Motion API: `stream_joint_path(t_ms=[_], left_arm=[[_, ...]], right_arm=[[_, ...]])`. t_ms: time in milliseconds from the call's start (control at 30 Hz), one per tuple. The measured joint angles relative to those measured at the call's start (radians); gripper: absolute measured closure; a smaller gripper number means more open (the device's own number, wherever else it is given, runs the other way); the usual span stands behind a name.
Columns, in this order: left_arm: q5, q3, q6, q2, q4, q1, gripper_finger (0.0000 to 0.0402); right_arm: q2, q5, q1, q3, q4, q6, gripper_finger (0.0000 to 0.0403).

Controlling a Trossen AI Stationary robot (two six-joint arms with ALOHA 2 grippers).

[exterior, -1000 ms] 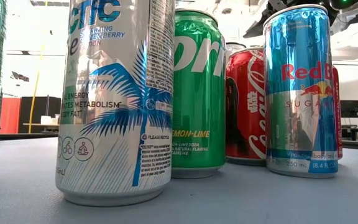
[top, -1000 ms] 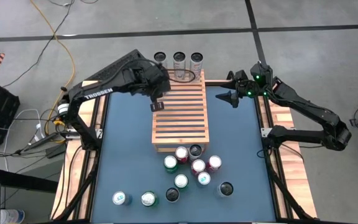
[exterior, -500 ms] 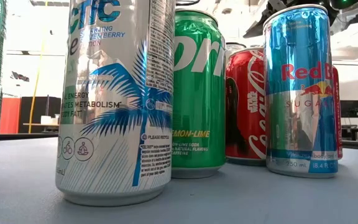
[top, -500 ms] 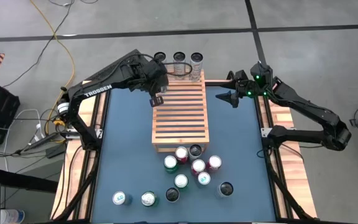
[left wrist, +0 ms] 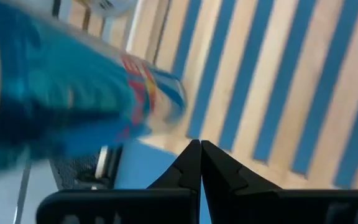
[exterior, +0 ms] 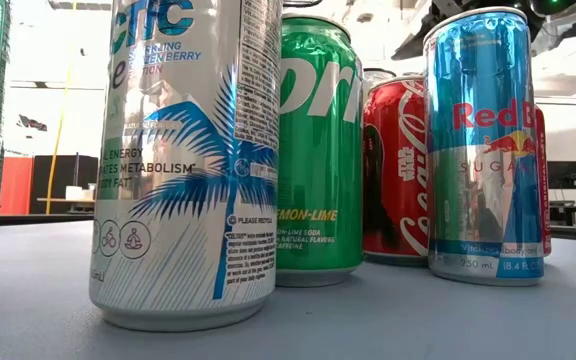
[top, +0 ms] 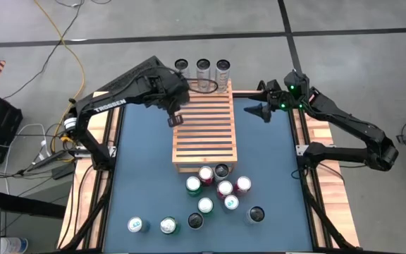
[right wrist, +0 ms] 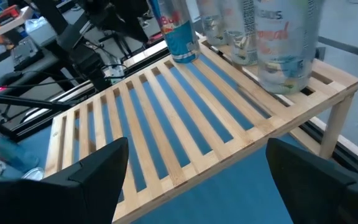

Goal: Place canned beverage on shelf
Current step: Put the left blue soda can on the shelf aligned with the other blue soda cans

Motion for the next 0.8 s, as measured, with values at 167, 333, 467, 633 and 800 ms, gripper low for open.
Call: stream_joint_path(t_ms=[167, 333, 467, 633, 800], left_arm=[[0.037, 0.000, -0.041, -0.076, -0.062, -0.060, 0.0402], [0.293, 0.001, -0.103, -0.178, -0.062, -0.132, 0.0396], [0.429, 0.002, -0.210, -0.208, -0.012, -0.223, 0.0373], [0.470, 0.002, -0.249, -0.205, 0.106, -0.381, 0.0317], [0.429, 0.002, -0.264, -0.182, 0.238, -0.527, 0.0250]], right_arm=[[0.000, -0.079, 0.009, 0.000, 0.010, -0.001, 0.0040], [0.000, -0.084, 0.047, 0.000, 0.009, -0.001, 0.0040], [0.000, -0.076, 0.076, 0.000, 0.008, -0.035, 0.0040], [0.000, -0.058, 0.096, 0.000, 0.008, -0.045, 0.0040], [0.000, -0.104, 0.115, 0.047, -0.030, -0.021, 0.0040]])
